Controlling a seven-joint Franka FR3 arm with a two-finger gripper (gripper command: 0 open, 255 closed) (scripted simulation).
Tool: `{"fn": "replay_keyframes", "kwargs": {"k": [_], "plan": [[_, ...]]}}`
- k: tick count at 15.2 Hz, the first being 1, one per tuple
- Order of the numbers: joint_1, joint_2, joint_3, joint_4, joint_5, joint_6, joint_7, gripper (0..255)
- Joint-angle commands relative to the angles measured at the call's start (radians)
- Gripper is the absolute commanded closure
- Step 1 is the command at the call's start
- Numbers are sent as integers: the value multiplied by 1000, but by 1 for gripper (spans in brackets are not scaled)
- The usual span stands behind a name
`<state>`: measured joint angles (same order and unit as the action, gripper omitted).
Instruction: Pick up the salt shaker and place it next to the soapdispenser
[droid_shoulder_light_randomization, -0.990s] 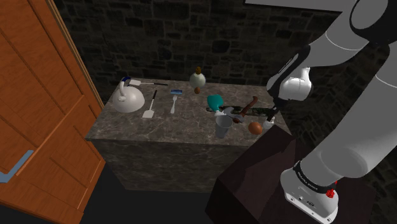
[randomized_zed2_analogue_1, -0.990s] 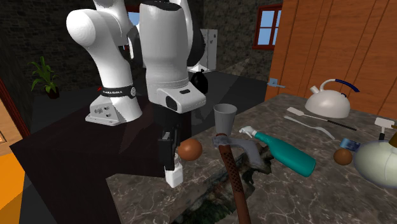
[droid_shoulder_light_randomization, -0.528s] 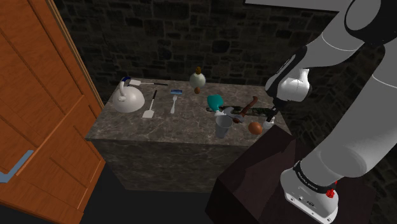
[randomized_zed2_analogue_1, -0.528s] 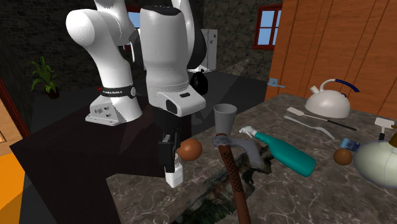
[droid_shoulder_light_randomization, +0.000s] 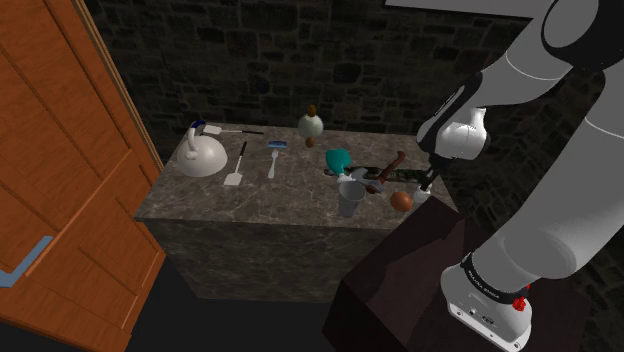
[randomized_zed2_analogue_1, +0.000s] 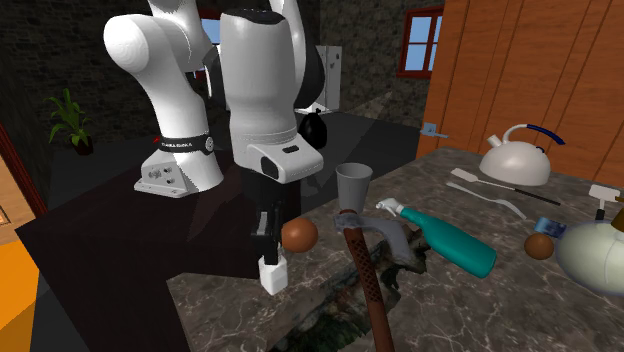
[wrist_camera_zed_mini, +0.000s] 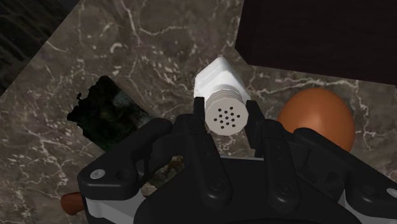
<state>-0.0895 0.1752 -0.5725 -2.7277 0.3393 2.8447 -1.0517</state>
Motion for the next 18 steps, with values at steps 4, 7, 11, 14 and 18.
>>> {"fn": "replay_keyframes", "kwargs": {"k": [4,7,11,14,18], "plan": [[17,-21,-27,-5,-41,-12,29,255],[60,-87,-99,-16,-172,-52,124,255],[71,-181,-149,-22,-345,-114,248,255],[52,-249,-151,-21,-445,-169,319,255],[21,-331,-133,-14,-534,-246,382,255]]}}
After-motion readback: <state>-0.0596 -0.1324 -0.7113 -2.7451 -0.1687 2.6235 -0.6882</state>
